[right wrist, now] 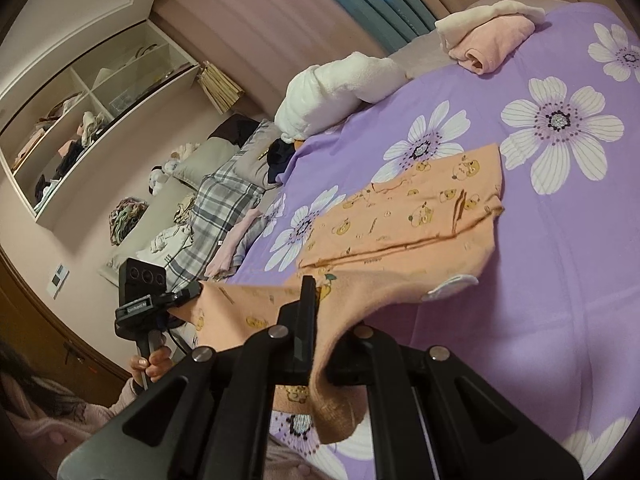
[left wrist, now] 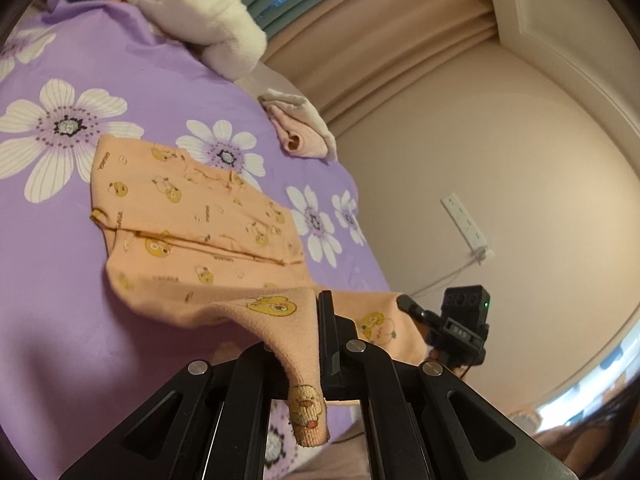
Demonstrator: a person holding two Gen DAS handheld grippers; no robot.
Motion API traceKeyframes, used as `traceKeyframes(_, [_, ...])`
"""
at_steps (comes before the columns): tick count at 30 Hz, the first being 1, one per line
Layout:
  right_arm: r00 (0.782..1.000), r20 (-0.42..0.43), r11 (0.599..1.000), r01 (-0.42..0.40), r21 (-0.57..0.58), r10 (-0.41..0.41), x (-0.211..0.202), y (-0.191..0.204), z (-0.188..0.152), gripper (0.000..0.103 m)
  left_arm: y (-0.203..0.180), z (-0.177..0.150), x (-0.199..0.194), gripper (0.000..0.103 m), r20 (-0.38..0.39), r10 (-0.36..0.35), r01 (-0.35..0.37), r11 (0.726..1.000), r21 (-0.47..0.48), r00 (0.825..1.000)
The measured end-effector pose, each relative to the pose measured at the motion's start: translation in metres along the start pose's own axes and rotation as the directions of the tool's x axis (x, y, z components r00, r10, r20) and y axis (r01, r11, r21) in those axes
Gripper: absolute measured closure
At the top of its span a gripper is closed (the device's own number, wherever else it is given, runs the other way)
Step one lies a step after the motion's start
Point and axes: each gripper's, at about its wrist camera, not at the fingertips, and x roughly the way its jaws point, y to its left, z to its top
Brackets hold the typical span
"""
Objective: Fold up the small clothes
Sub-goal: 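Lift the held hem with both tools and fold it over toward the collar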
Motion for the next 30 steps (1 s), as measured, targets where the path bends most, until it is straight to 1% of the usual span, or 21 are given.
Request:
traceKeyframes(2, [1.000,0.010,1.000,-0.001,0.008,0.001,0.001,-0.006,0.008,0.097,0.006,0.009,0.004,0.103,0.019,0.001,-0.001,1.000,-0.016,1.000])
traceKeyframes(7, [0.999,0.045,0.998,0.023,0.052,-0.026,0.017,-0.022,0.033,0.097,0.019,0.033,0.009,0.103,0.067,0.010,-0.008,0.999,-0.037,0.998])
traceKeyframes(10, [0.997,0.064,0.996,0.037,0.077,-0.042,0.028,-0.033,0.051,0.097,0.034,0.051,0.016,0.103,0.099,0.023,-0.017,0.998,-0.067,0.995])
traceKeyframes(15, [0.995,0.061,0.990,0.071,0.122,-0.079,0.053,-0.054,0.080,0.098,0.057,0.073,0.032,0.103,0.116,0.053,-0.040,0.993,-0.112,0.992])
traceKeyframes(21, [0.992,0.041,0.976,0.112,0.189,-0.122,0.091,-0.083,0.112,0.098,0.085,0.098,0.057,0.103,0.084,0.106,-0.092,0.983,-0.157,0.991])
traceKeyframes(26, [0.988,0.012,0.958,0.144,0.249,-0.151,0.118,-0.106,0.130,0.098,0.114,0.117,0.079,0.103,0.047,0.145,-0.130,0.965,-0.228,0.988])
traceKeyframes(30, [0.983,-0.050,0.935,0.182,0.306,-0.175,0.138,-0.128,0.138,0.098,0.135,0.125,0.094,0.103,0.016,0.171,-0.160,0.946,-0.283,0.985])
